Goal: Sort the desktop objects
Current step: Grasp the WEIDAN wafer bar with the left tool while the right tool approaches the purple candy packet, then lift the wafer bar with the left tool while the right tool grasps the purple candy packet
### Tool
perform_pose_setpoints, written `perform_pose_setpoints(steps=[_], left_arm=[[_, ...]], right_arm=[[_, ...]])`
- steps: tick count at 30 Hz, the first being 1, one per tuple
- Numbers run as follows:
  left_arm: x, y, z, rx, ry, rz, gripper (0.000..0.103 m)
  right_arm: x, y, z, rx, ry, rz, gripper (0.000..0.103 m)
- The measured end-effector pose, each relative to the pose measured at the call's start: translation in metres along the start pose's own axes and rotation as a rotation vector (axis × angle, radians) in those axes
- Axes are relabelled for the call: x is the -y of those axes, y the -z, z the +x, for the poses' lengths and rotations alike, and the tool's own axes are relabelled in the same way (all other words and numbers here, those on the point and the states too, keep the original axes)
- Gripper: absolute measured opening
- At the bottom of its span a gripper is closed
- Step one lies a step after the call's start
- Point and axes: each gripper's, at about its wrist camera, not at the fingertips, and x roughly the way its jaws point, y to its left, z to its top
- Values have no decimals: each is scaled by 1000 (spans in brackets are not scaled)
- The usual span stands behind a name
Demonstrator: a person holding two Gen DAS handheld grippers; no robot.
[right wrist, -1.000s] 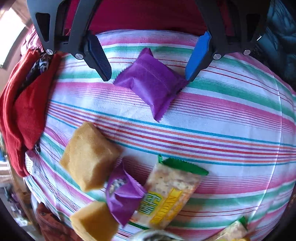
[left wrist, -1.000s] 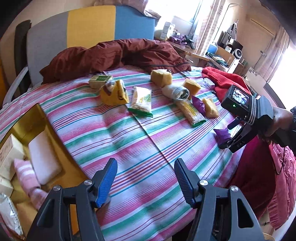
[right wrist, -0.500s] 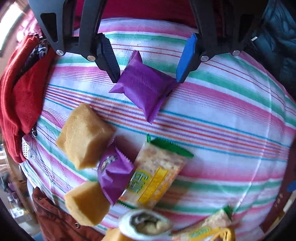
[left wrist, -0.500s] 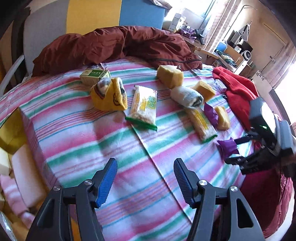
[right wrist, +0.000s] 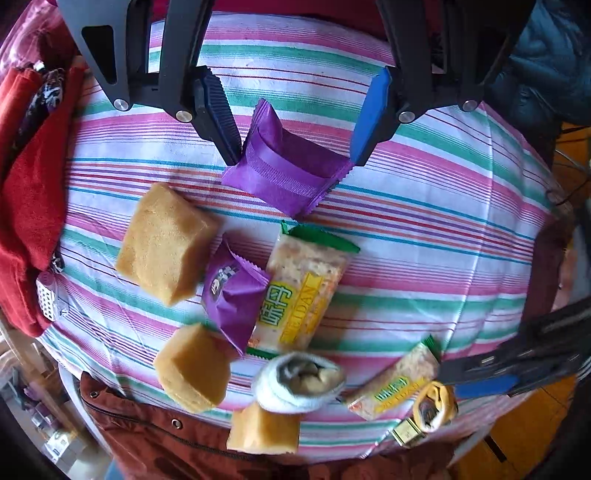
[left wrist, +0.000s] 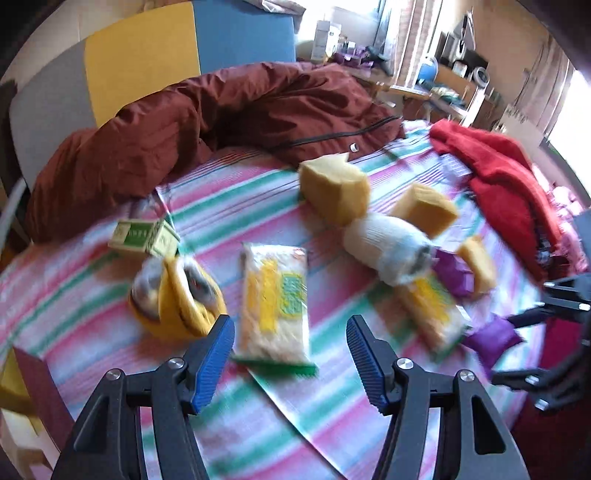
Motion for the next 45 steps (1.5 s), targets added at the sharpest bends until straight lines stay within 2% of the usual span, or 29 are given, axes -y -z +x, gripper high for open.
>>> perform_pose_setpoints(steps=[2,4,9,10,11,12,14,16,17,18,20,29,33,37,40,41,42,45], left_arm=[[0,-7,11,-15,-12,10,63],[4,-14,25,-33,-56,53,64],[10,-15,52,-85,-106,100,64],[10,-14,56,-93,-109,101,63],[10,-12,60,-100,-106,98,61],[9,-11,60,-83,-98,89,60],[9,-8,58,-68,-93,79,51],[11,-6,56,-65,-91,78,50],[11,-4,55,-62,-93,78,49],[11,-1,53,-59,-92,78,49],[11,5,48,-58,-87,72,49],[24,35,29,-65,-51,63,48],[29,58,14,-69,-26,65,48],[31,81,0,-70,-14,60,48],[31,96,-10,-64,-3,46,48],[31,101,-13,-62,-3,41,48],[30,106,-16,-57,-4,40,48],[29,117,-22,-47,-9,31,48]], right_arm=[[3,1,-4,12,-19,9,61],[5,3,-7,20,-35,15,61],[10,5,-14,28,-53,20,61],[12,5,-14,28,-54,19,56],[13,5,-14,23,-57,20,41],[14,6,-15,19,-59,25,38],[16,7,-18,21,-62,20,38],[22,6,-15,0,-69,14,38],[18,20,-10,-16,-77,13,39],[20,21,-9,-29,-82,21,48],[23,22,-10,-35,-96,24,60],[34,25,-11,-81,-100,35,70],[32,25,-13,-103,-59,2,79],[23,24,-9,-143,-7,-57,81],[16,22,-9,-138,-10,-79,75],[13,23,-7,-146,9,-95,72],[8,25,-4,-169,27,-123,62],[0,33,-12,-158,48,-157,56]])
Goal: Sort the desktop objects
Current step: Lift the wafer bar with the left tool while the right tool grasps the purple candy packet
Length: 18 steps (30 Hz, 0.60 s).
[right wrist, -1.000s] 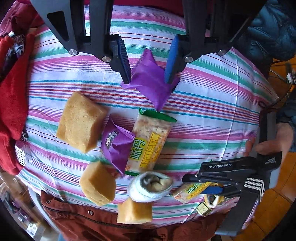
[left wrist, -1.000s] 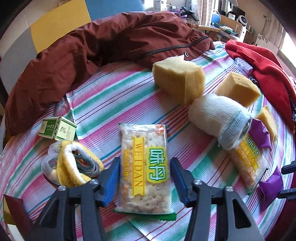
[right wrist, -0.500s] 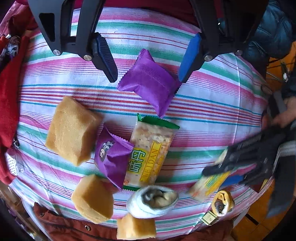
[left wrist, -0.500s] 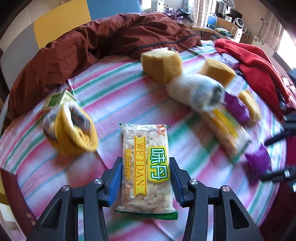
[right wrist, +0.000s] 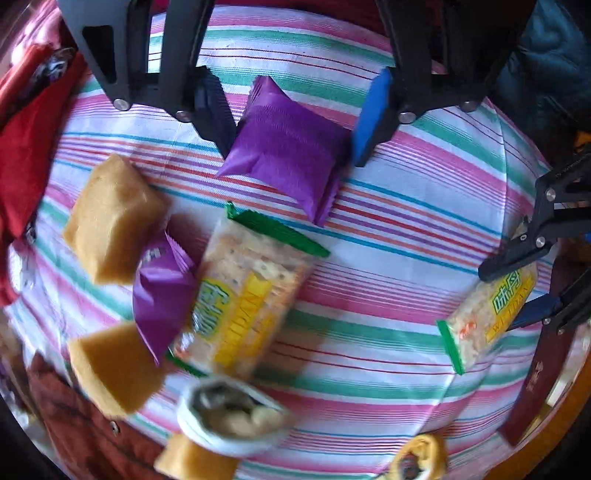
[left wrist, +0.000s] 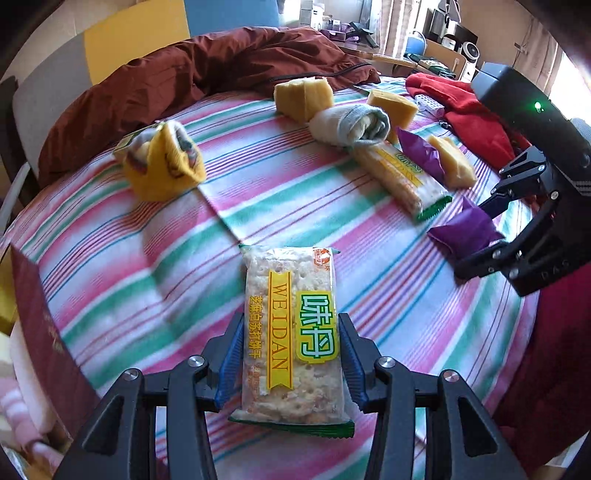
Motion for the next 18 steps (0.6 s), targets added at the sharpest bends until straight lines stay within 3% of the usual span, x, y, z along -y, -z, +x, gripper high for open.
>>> perform_pose_setpoints(steps=[5,13,18], left_arm=[[-6,7,-6,18,18,-39,48],[-13,12,-39,114,61,-82,48],[-30,20,-75,182,57,-145,48]], right_arm=[[0,11,-13,30,20,24,53],[-8,37,-46,126,32,40,53],[-20,52,-77,242,3,39,52]])
